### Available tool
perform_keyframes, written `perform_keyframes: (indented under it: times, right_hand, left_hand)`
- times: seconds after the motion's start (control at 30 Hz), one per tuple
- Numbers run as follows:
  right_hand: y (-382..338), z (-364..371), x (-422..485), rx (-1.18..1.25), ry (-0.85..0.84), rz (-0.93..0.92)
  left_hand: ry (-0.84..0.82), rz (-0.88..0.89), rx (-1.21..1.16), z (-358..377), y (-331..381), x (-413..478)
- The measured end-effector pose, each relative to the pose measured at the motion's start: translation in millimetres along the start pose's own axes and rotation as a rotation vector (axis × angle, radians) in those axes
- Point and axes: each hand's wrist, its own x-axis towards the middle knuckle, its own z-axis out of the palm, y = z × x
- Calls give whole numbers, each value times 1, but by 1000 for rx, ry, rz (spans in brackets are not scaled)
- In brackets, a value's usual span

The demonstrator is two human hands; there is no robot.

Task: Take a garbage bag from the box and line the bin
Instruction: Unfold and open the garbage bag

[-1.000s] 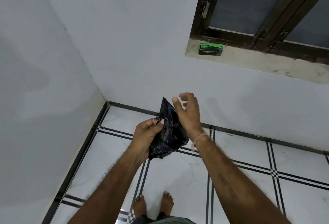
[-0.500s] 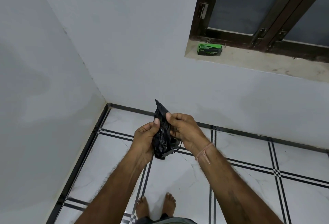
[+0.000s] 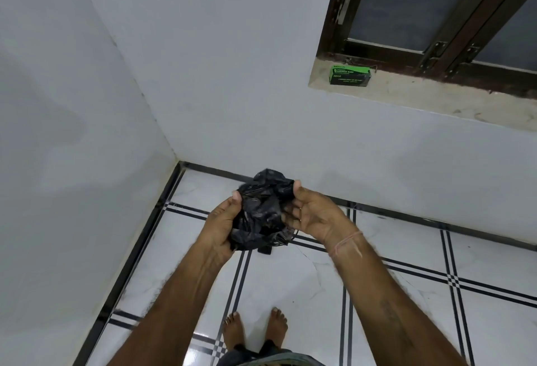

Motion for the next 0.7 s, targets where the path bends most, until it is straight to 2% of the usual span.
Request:
perform_keyframes:
  times: [0.13, 0.33, 0.43, 0.53, 0.7]
  right_hand:
    - [-9, -20, 8, 187, 59, 88]
    - [-18, -20, 19, 329, 56, 108]
    - [-20, -28, 28, 178, 32, 68]
    - [-19, -37, 34, 18, -17, 15]
    - [-21, -56, 30, -344, -277, -116]
  left_hand:
    - [84, -49, -28, -18, 3, 4]
    - [22, -52, 3, -20, 0, 5]
    - [-3, -79, -41, -22, 1, 8]
    - [68, -127, -23, -22, 4, 12]
    - [180, -185, 3, -21, 16, 18]
